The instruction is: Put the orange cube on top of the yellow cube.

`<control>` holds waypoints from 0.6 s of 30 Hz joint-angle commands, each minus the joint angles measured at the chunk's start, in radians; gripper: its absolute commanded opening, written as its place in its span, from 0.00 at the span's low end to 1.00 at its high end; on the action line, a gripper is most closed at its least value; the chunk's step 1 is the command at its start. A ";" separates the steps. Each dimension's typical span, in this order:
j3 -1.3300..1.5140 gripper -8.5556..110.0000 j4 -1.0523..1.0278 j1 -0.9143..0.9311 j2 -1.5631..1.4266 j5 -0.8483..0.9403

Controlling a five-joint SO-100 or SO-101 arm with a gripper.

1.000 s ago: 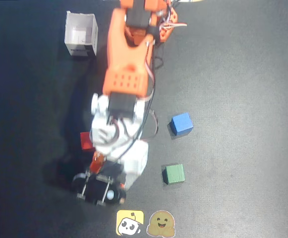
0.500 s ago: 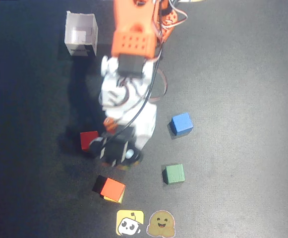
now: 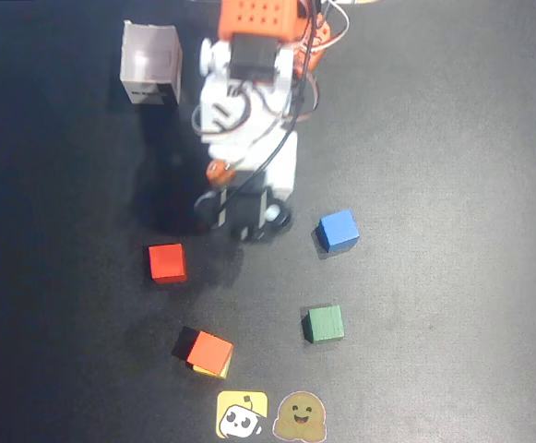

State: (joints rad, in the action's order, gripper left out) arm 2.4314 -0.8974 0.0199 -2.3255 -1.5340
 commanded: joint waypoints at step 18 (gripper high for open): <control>0.390 0.09 -0.118 -0.063 -0.620 -0.014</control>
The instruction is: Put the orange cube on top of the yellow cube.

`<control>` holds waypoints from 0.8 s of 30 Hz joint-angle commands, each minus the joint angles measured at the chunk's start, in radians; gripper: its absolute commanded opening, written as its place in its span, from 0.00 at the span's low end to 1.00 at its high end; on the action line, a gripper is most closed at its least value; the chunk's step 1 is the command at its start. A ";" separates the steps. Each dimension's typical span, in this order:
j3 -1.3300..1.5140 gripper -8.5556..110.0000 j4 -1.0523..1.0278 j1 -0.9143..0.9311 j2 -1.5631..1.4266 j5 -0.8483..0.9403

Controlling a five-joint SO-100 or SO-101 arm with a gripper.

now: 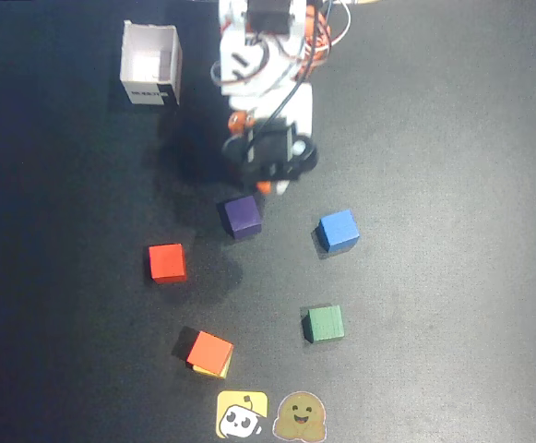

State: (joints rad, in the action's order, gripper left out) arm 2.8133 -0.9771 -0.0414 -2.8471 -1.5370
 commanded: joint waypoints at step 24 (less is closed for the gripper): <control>0.061 0.08 -0.296 -0.014 -0.245 -0.071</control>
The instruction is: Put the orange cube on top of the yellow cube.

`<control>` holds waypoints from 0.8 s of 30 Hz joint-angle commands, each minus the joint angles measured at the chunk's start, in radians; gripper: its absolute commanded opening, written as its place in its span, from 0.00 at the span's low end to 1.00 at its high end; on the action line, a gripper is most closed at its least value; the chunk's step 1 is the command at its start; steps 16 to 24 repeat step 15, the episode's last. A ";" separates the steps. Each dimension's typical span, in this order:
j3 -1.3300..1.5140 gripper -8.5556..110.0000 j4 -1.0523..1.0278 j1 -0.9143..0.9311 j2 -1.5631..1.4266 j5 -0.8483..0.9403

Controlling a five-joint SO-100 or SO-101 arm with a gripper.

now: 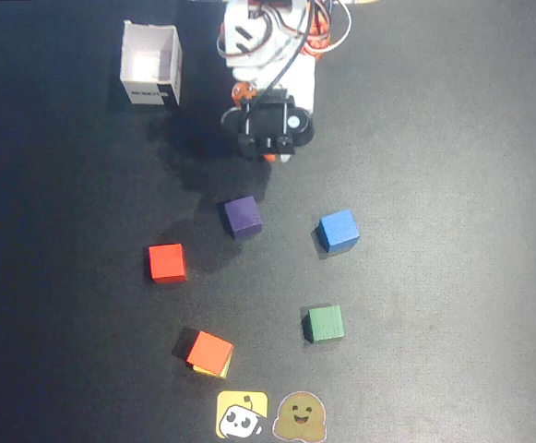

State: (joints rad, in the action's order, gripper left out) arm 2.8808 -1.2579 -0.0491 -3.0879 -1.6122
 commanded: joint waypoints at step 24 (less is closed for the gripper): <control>-0.008 0.08 -0.014 0.003 -0.005 0.014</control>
